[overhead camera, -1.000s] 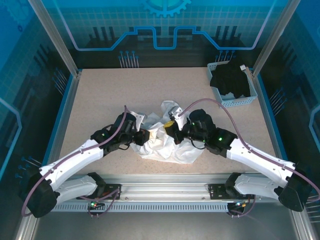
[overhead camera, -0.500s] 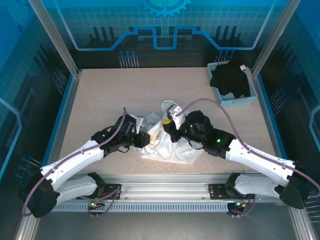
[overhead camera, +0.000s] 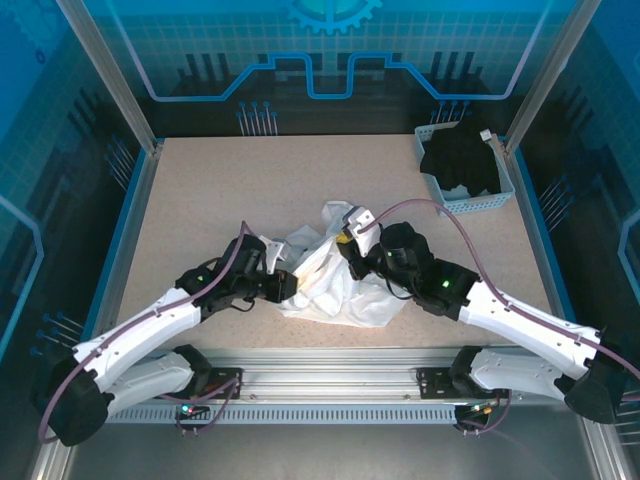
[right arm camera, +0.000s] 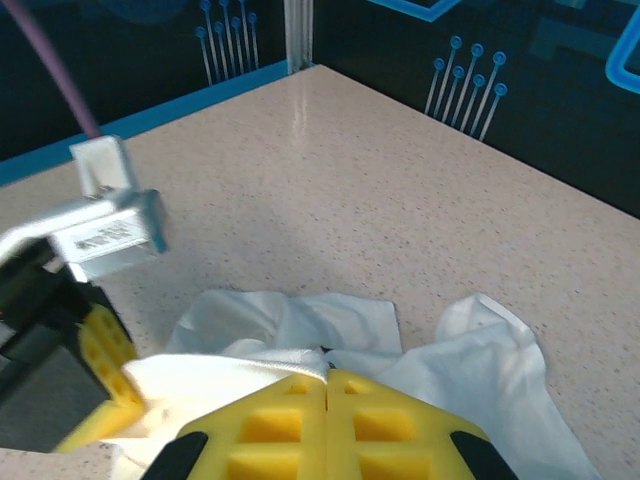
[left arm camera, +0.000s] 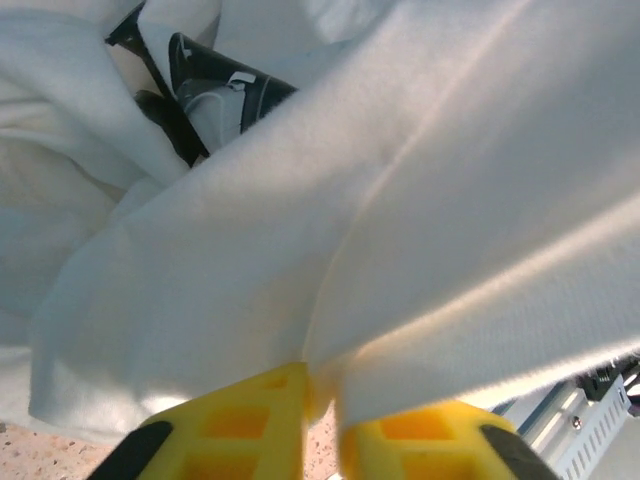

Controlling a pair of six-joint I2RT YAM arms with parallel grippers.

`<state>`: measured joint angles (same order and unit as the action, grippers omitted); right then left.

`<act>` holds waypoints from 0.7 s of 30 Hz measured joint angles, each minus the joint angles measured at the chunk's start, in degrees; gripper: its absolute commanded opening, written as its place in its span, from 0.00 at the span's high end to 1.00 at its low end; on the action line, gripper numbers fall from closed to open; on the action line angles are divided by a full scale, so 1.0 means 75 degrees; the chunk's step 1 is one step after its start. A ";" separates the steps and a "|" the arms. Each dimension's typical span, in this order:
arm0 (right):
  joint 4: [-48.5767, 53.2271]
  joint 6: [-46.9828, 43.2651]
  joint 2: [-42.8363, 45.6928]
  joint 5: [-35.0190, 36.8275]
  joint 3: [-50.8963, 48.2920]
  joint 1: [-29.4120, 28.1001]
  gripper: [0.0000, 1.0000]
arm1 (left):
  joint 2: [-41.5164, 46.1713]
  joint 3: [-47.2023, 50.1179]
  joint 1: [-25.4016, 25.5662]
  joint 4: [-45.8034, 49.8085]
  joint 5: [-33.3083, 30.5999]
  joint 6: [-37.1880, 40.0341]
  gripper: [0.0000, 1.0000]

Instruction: Fold the inside-out t-shirt

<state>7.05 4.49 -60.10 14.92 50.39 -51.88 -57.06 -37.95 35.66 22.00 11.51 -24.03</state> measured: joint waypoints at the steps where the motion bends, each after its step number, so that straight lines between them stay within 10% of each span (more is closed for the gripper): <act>1: 0.0058 0.0000 0.0000 0.0052 0.0000 0.0038 1.00 | 0.0102 0.0029 -0.0006 0.0003 0.0023 0.0000 0.90; 21: 0.1265 0.0892 -0.0906 -0.0516 0.0484 0.1582 1.00 | 0.1416 0.0863 0.0015 -0.1807 0.1728 -0.0096 0.96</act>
<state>16.53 11.18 -66.89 11.05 54.02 -40.01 -46.44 -31.48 35.77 8.45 24.47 -24.75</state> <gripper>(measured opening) 0.057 0.053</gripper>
